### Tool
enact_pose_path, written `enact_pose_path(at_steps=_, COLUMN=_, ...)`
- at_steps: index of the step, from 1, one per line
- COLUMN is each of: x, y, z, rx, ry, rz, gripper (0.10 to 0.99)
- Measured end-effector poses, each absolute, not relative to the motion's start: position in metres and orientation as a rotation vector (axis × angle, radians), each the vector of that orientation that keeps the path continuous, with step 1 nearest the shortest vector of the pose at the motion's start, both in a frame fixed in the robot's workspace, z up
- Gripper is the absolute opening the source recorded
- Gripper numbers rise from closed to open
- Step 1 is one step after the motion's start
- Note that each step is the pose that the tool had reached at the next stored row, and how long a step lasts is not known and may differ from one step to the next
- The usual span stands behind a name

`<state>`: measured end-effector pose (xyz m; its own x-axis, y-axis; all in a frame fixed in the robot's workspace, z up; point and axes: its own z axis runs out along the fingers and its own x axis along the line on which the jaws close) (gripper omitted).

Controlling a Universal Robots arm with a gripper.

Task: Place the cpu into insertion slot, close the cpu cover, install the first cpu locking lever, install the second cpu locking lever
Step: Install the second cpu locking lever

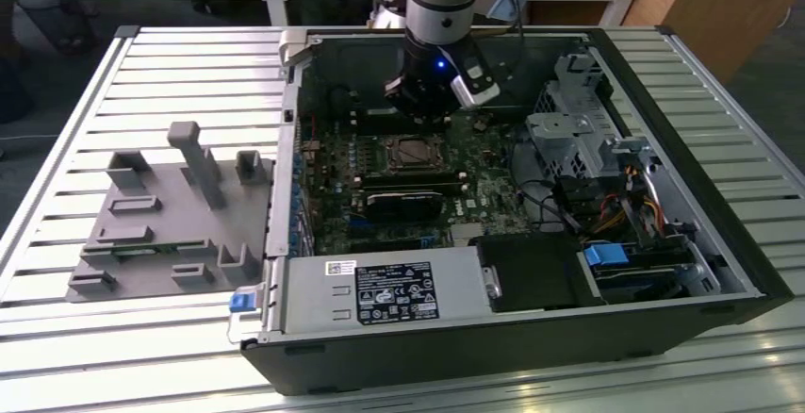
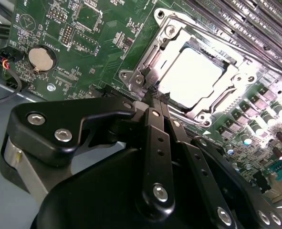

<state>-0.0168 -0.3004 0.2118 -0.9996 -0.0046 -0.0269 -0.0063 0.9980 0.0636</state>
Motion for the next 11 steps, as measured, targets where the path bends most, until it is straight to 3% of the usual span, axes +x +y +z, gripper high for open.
enact_pose_path(at_steps=11, x=-0.017, y=-0.301, z=0.235, rx=-0.008, ry=3.113, rz=0.100, gripper=0.122)
